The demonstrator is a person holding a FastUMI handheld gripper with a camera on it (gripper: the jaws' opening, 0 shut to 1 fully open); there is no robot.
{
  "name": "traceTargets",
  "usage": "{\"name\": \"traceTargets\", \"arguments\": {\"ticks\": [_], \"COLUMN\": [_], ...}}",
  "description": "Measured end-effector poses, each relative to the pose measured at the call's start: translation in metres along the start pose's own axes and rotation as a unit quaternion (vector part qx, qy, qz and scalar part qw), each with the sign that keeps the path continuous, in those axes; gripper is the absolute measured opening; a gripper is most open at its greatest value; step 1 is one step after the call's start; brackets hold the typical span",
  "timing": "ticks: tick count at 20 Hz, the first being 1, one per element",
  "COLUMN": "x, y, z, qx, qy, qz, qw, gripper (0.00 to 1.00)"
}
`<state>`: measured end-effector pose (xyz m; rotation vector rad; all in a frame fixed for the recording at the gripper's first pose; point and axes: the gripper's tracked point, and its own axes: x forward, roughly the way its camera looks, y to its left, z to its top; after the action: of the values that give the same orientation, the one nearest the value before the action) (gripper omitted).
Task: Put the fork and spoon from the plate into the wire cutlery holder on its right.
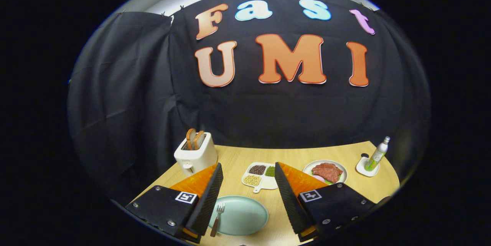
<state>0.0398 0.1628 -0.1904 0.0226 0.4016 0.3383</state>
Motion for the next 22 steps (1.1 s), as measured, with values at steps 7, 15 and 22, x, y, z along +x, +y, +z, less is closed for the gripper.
{"name": "traceTargets", "arguments": {"ticks": [7, 15, 22], "x": [0.034, 0.05, 0.046], "y": [0.05, 0.085, 0.087], "z": [-0.062, -0.174, -0.251], "qx": [-0.007, -0.014, -0.022], "qy": [0.108, 0.306, 0.458], "qz": [0.045, 0.08, 0.077], "qw": [0.993, 0.948, 0.885], "gripper": [0.82, 0.8, 0.75]}}
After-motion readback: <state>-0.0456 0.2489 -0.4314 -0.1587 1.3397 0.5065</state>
